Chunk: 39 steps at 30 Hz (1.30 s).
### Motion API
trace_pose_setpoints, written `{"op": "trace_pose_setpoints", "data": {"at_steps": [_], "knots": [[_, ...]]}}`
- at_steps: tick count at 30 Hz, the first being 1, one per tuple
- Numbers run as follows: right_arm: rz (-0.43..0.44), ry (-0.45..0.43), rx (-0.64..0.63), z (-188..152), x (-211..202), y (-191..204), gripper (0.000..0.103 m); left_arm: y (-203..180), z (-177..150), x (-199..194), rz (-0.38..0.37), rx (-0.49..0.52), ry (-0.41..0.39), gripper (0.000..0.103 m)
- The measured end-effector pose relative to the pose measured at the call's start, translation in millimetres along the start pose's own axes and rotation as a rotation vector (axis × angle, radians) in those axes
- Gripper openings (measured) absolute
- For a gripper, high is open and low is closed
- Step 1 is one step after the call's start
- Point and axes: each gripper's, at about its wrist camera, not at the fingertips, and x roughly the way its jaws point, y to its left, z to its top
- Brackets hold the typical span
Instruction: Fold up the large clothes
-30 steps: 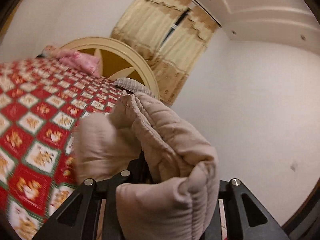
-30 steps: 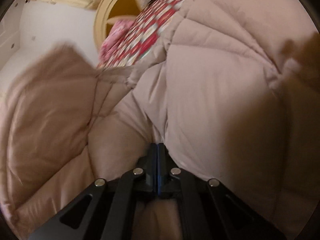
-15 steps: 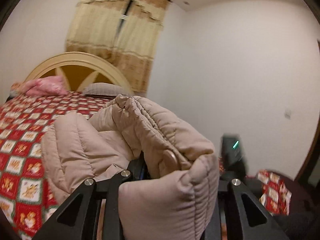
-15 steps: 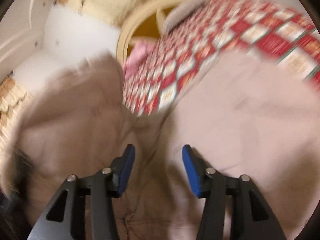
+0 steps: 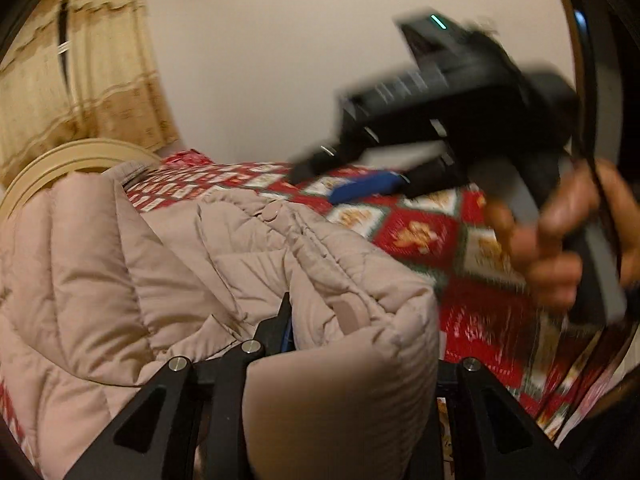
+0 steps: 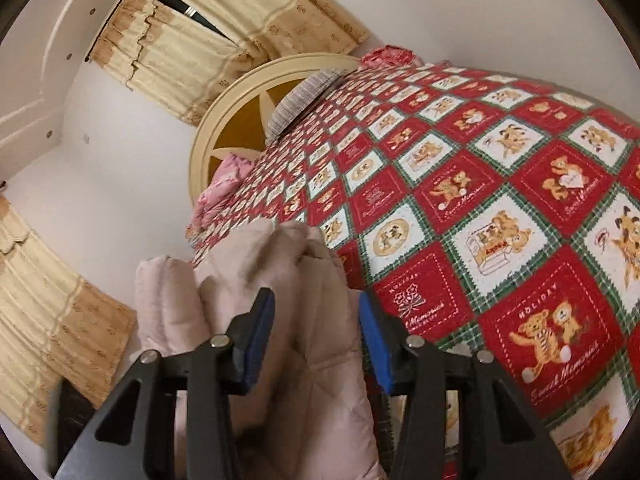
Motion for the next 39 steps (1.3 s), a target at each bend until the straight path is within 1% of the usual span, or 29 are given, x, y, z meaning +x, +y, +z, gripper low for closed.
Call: {"op": "trace_pose_setpoints", "data": {"at_steps": [3, 4, 5, 7, 8, 9, 11, 12, 14, 16, 17, 20, 21, 22, 24, 26, 27, 28, 29, 30, 31, 33, 35, 36, 37, 38, 39], "knots": [[0.030, 0.048, -0.084, 3.5, -2.6, 8.2, 0.049, 0.1, -4.3, 5.9, -0.020, 0.012, 0.008, 0.028], [0.042, 0.077, -0.145, 6.4, 4.6, 19.7, 0.049, 3.5, -4.1, 7.1, -0.024, 0.007, 0.009, 0.028], [0.041, 0.103, -0.200, 8.2, 12.9, 29.8, 0.046, 5.3, -3.6, 7.8, -0.028, 0.000, 0.008, 0.028], [0.007, 0.147, -0.280, 6.9, 31.7, 40.5, 0.031, 8.4, -3.4, 3.7, -0.031, -0.016, 0.001, 0.028], [-0.020, 0.174, -0.313, 6.2, 46.8, 43.8, 0.020, 9.6, -3.8, 0.5, -0.033, -0.022, -0.004, 0.028], [-0.019, 0.201, -0.324, 5.3, 59.3, 41.9, 0.019, 10.2, -3.6, -2.3, -0.029, -0.025, -0.004, 0.028], [0.016, 0.282, -0.304, 1.1, 87.4, 34.8, 0.017, 15.3, -2.8, -6.8, -0.016, -0.031, 0.003, 0.029], [0.028, 0.308, -0.291, -0.2, 98.0, 27.9, 0.014, 14.4, -4.5, -10.9, -0.014, -0.032, 0.010, 0.031], [0.036, 0.341, -0.287, -6.4, 112.0, 20.5, 0.012, 15.1, -7.9, -29.2, -0.024, -0.029, 0.008, 0.033], [0.018, 0.350, -0.297, -13.8, 120.2, 19.9, 0.012, 13.0, -9.1, -50.2, -0.046, -0.011, -0.011, 0.035], [0.008, 0.351, -0.303, -16.9, 121.7, 21.5, 0.012, 12.5, -9.9, -60.8, -0.051, -0.002, -0.019, 0.038], [-0.019, 0.351, -0.349, -24.3, 124.5, 29.3, 0.012, 14.8, -13.5, -90.3, -0.058, 0.011, -0.032, 0.039], [-0.024, 0.348, -0.361, -25.6, 124.6, 30.3, 0.012, 18.1, -15.6, -104.0, -0.067, 0.007, -0.058, 0.041], [-0.033, 0.344, -0.369, -26.7, 125.0, 30.2, 0.012, 19.9, -18.2, -111.5, -0.064, 0.001, -0.066, 0.042], [-0.032, 0.343, -0.361, -27.6, 125.8, 25.8, 0.012, 30.4, -19.1, -135.0, -0.082, -0.026, -0.102, 0.049], [-0.017, 0.345, -0.331, -26.7, 126.1, 17.9, 0.012, 35.3, -24.2, -159.0, -0.085, -0.056, -0.147, 0.050], [-0.007, 0.345, -0.315, -26.1, 125.8, 15.0, 0.012, 42.8, -27.9, -169.7, -0.071, -0.080, -0.181, 0.050], [-0.003, 0.345, -0.308, -25.4, 125.8, 15.0, 0.012, 55.8, -31.6, -180.0, -0.035, -0.123, -0.215, 0.051], [0.004, 0.344, -0.305, -25.7, 125.4, 13.7, 0.012, 70.8, -35.5, -187.2, 0.009, -0.182, -0.238, 0.056], [0.006, 0.343, -0.306, -25.5, 125.4, 14.0, 0.012, 88.7, -40.6, -192.9, 0.065, -0.260, -0.262, 0.062], [0.007, 0.343, -0.307, -25.3, 125.6, 13.9, 0.012, 103.5, -46.1, -197.4, 0.116, -0.325, -0.283, 0.064], [0.008, 0.342, -0.306, -25.6, 125.1, 14.1, 0.012, 144.3, -62.6, -197.9, 0.261, -0.483, -0.311, 0.066], [0.005, 0.338, -0.308, -26.2, 124.6, 14.6, 0.012, 173.9, -77.0, -190.5, 0.369, -0.599, -0.304, 0.065], [0.004, 0.337, -0.310, -25.9, 125.0, 14.3, 0.012, 191.3, -85.1, -178.1, 0.401, -0.671, -0.296, 0.065], [0.003, 0.335, -0.312, -25.7, 125.4, 13.9, 0.012, 200.8, -90.0, -171.2, 0.399, -0.713, -0.297, 0.065], [0.001, 0.332, -0.314, -26.3, 125.2, 14.1, 0.012, 208.4, -90.9, -158.2, 0.377, -0.756, -0.299, 0.065], [0.001, 0.331, -0.315, -26.7, 125.0, 14.1, 0.012, 210.3, -88.0, -148.0, 0.346, -0.774, -0.306, 0.065]]}}
